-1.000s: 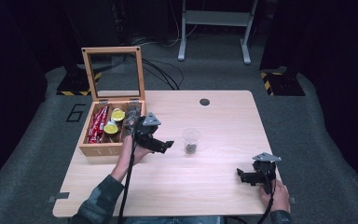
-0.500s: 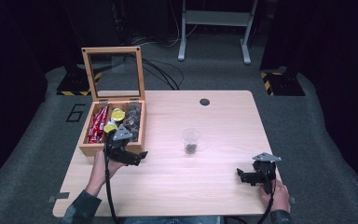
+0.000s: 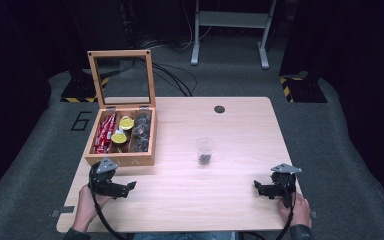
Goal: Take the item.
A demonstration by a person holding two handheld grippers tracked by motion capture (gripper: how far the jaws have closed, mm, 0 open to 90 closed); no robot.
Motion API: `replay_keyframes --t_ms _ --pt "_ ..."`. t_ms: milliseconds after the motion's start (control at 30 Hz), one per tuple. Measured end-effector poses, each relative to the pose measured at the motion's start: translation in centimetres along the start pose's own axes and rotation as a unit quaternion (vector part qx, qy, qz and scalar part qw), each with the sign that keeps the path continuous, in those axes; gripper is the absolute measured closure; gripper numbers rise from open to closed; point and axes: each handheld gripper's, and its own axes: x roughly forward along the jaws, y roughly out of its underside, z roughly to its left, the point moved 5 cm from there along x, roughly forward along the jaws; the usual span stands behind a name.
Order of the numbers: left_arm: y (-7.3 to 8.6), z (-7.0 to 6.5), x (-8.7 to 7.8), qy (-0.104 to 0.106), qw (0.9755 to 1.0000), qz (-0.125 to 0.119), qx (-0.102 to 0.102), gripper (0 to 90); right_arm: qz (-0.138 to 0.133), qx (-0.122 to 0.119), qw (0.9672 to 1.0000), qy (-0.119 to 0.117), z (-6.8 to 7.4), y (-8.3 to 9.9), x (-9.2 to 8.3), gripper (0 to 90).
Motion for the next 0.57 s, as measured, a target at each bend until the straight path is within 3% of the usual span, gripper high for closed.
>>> replay_keyframes --t_ms 33,133,300,333,567 --pt "0.0 0.0 0.0 0.0 1.0 0.0 0.0 0.1 0.0 0.0 1.0 0.0 0.0 0.0 0.0 0.0" --pt "2.6 1.2 0.4 -0.02 0.9994 0.008 -0.028 0.1 0.0 0.0 1.0 0.0 0.0 0.0 0.0 0.0" --pt "4.2 1.6 1.1 -0.031 0.9988 0.016 -0.035 0.0 0.0 0.0 1.0 0.0 0.0 0.0 0.0 0.0" --pt "4.7 1.8 1.4 -0.025 0.9988 0.018 -0.039 0.0 0.0 0.0 1.0 0.0 0.0 0.0 0.0 0.0" --pt "5.2 2.2 1.7 -0.033 0.9984 -0.001 -0.046 0.0 -0.001 0.003 1.0 0.0 0.1 0.0 0.0 0.0"
